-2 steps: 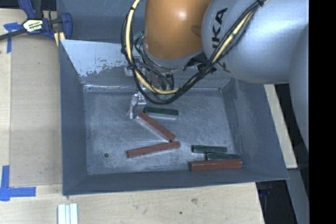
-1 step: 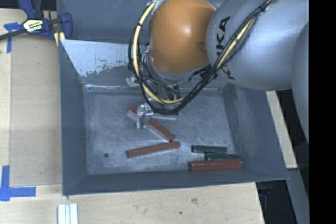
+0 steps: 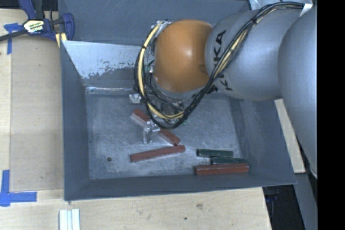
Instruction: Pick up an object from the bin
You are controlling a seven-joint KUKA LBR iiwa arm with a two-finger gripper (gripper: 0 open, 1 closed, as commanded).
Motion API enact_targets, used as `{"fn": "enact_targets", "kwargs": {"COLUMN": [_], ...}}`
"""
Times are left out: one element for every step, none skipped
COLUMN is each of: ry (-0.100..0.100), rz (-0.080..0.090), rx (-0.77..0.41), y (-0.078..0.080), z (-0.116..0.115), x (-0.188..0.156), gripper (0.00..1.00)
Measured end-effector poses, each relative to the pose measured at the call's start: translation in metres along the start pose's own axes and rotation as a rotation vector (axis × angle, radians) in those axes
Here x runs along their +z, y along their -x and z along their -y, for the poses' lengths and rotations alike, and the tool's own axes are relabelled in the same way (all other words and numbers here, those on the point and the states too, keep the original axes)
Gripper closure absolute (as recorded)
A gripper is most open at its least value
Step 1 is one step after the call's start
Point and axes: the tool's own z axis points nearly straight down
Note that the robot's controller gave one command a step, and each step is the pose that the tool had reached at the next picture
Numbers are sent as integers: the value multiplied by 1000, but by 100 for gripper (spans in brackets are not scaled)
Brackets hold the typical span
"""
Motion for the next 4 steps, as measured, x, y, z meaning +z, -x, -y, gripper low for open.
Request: {"fn": "enact_targets", "kwargs": {"ry": [1,1,1,1], "rz": [-2,16,16,-9], "rx": [6,-68,-68,-67], "y": [15,33,33,35], "z": [2,70,70,75], "x": [65,62,62,11], "gripper": [0,100,100,100]}}
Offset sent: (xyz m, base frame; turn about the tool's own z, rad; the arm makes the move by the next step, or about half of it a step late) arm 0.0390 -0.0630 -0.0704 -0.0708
